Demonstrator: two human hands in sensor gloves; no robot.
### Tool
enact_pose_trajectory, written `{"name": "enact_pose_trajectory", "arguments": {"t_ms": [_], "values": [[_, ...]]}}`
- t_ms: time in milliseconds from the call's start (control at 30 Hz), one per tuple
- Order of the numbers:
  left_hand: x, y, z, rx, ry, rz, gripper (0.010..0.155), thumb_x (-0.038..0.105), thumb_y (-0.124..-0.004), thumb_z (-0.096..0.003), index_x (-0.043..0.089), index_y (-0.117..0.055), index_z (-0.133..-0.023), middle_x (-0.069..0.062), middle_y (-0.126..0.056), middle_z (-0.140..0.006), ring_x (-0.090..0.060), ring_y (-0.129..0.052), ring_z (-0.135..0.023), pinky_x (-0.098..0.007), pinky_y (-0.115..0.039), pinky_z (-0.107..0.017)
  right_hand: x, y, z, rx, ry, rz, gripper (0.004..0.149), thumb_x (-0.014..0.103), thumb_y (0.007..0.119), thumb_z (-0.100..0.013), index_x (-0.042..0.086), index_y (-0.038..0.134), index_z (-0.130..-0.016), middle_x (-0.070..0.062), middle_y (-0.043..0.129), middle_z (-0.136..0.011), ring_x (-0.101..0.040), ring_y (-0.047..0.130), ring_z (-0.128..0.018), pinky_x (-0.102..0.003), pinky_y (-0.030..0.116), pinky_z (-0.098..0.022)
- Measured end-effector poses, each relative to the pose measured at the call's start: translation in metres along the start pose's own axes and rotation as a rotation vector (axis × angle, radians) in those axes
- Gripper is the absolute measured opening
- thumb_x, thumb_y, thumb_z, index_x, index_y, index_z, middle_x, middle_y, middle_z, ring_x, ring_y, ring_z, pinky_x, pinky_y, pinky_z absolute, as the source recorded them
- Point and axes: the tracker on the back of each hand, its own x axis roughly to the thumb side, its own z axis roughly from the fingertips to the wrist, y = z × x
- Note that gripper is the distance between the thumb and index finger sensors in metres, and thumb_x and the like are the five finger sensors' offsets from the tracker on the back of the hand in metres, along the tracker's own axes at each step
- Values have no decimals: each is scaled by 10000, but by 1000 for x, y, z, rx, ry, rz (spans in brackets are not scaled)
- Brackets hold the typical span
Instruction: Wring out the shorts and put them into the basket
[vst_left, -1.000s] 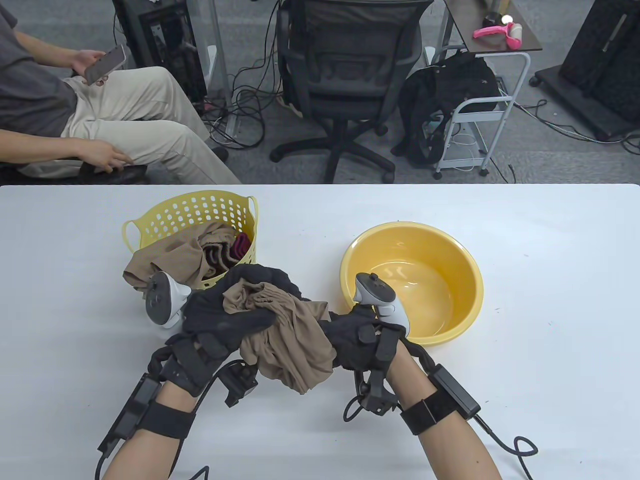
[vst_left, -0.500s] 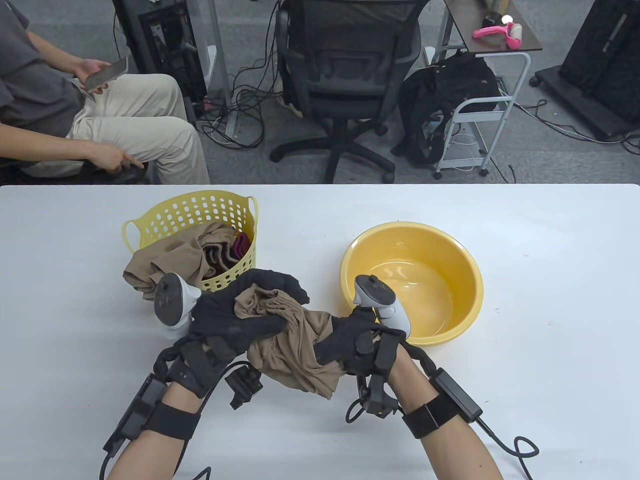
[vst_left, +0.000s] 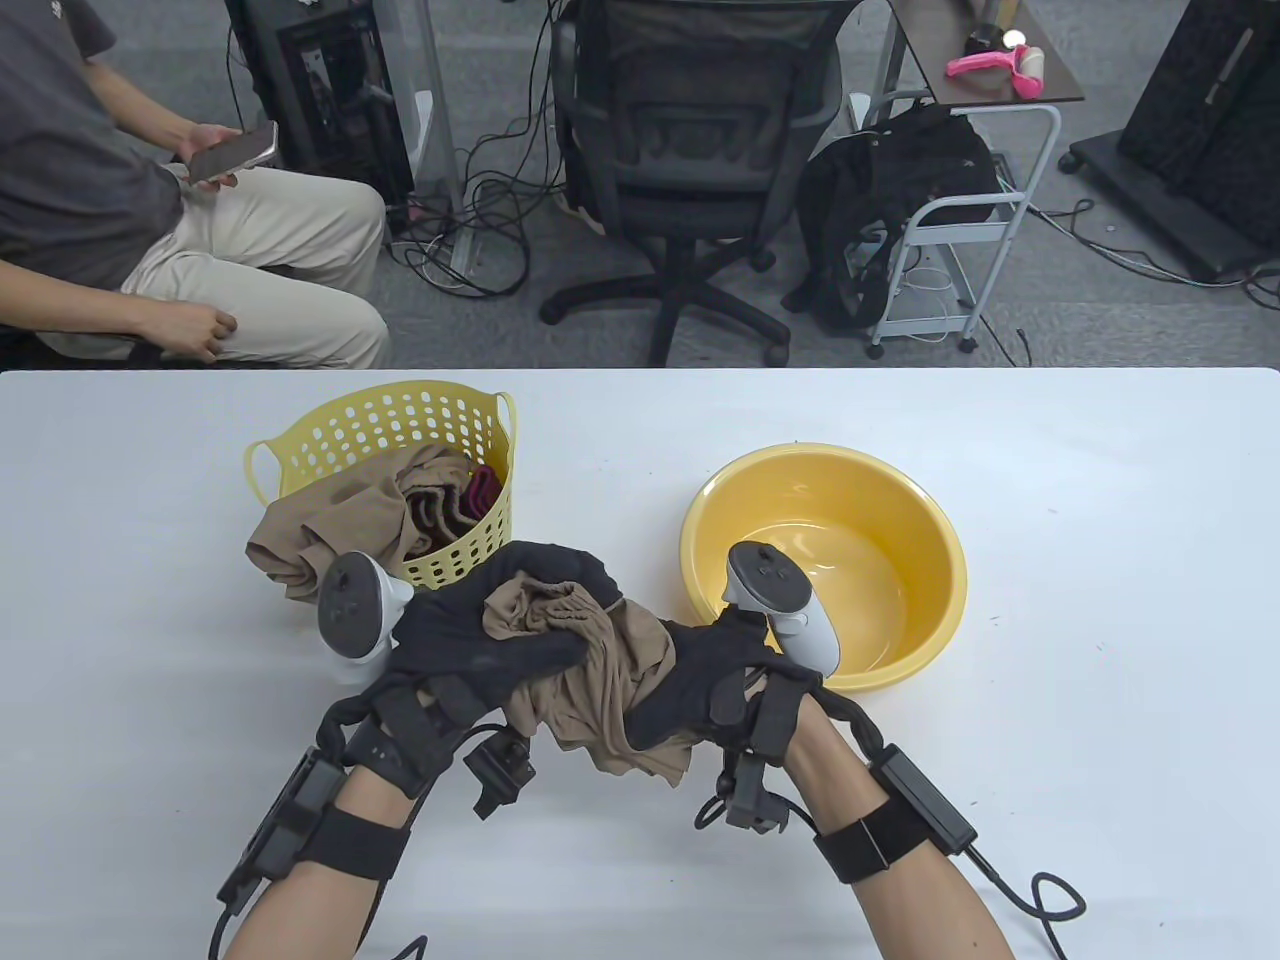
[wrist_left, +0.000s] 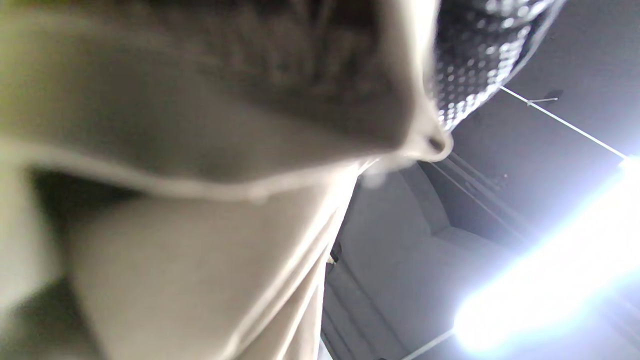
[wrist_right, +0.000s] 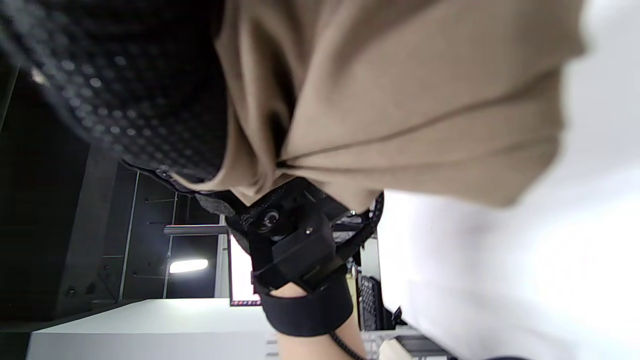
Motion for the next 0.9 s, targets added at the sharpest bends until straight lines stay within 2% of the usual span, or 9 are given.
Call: {"name": "enact_pose_trajectory", "arguments": {"t_ms": [300, 500, 733, 900], "values": [[-8, -4, 4, 67, 93, -66, 584, 377, -1003, -487, 274, -673, -958, -76, -829, -987, -376, -933, -883, -691, -718, -628, 18, 1, 4, -145, -3, 336, 879, 379, 1035, -386, 26, 500, -987, -107, 771, -835, -238, 943, -512, -270, 821, -346], [-13, -8, 8, 161, 193, -125, 569, 374, -997, -496, 270, -674, -952, -76, -827, -976, -374, -931, -874, -689, -734, -609, 28, 7, 4, -282, -6, 613, 842, 369, 1030, -373, 23, 535, -958, -90, 793, -797, -219, 941, -475, -270, 812, -320], [-18, -11, 11, 240, 282, -164, 565, 357, -961, -543, 238, -616, -975, -105, -772, -991, -396, -883, -888, -675, -741, -598, 34, 17, 1, -462, -10, 880, 781, 379, 1023, -360, 26, 602, -916, -66, 843, -721, -179, 953, -401, -255, 814, -262], [-23, -13, 13, 260, 336, -184, 576, 356, -922, -571, 205, -560, -993, -133, -735, -995, -410, -858, -885, -660, -752, -582, 37, 25, -2, -532, 5, 1041, 758, 391, 1018, -355, 25, 632, -895, -55, 864, -686, -157, 959, -364, -242, 817, -233]]}}
